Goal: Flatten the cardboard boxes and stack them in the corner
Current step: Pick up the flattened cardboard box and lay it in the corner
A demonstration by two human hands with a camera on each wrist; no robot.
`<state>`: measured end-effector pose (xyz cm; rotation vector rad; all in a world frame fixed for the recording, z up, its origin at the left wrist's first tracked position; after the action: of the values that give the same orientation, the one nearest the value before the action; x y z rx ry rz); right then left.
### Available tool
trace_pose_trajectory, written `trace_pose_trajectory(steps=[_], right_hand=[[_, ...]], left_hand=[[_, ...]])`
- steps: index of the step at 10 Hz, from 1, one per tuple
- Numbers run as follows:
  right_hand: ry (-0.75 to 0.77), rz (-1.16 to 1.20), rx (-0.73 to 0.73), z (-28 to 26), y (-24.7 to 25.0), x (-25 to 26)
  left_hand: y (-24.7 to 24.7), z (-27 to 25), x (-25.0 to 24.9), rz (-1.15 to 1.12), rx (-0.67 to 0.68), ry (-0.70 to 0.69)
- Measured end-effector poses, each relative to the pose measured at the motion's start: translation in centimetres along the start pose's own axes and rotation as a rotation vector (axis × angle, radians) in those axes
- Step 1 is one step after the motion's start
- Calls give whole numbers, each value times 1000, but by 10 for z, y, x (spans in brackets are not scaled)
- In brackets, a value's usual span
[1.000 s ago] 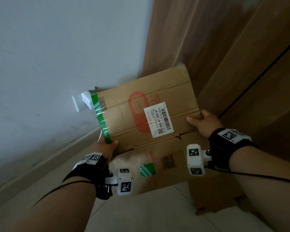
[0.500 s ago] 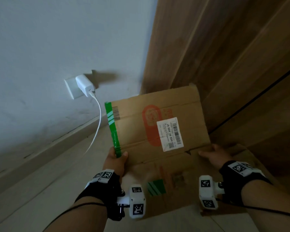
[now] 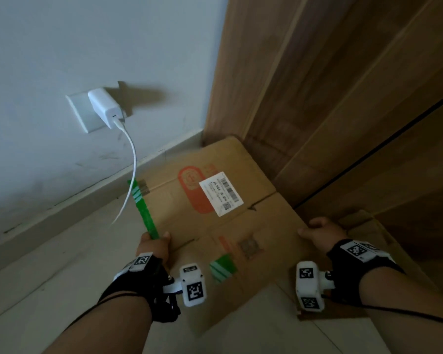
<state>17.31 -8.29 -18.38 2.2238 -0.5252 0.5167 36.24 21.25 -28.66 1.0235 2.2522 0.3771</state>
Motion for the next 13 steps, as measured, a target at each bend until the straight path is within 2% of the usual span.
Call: trace_pose_trajectory(steps=[1, 2, 3, 4, 5, 6, 7, 9, 10, 11, 13], right_hand=[[-107, 382, 85, 8, -15, -14], [-128, 646, 173, 11, -38, -20], [-175, 669, 218, 10, -69, -29], [-246, 579, 335, -2, -100, -35], [-249, 472, 396, -11, -122, -37], [-225, 430, 374, -9, -136, -37], [-222, 422, 336, 1, -151, -38], [-241, 522, 207, 10, -161, -39], [-233, 592, 200, 13, -165, -35], [-187, 456, 229, 17, -173, -32], [-105, 312, 344, 18, -168, -17]], left_hand=[[3, 9, 0, 31, -24, 40], [3, 13, -3, 29, -30, 63], [0, 19, -7, 65, -13, 84], [0, 22, -15, 107, -7, 102], [-4, 31, -18, 209, 8, 98], [-4, 28, -24, 244, 45, 50], [1, 24, -23, 255, 7, -24], [-7, 31, -24, -179, 78, -4], [-18, 41, -25, -151, 118, -19], [-23, 38, -28, -44, 128, -51], [-23, 41, -23, -142, 245, 3]])
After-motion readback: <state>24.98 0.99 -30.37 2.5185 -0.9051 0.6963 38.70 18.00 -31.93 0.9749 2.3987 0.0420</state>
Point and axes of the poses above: each hand's wrist, its own z-axis towards the middle knuckle, its own y-axis out of the back of the hand, x = y × z, the point moved 4 cm from there along z, towards the middle knuckle, and after that the axes turned 14 degrees about z, right-handed, at the moved point
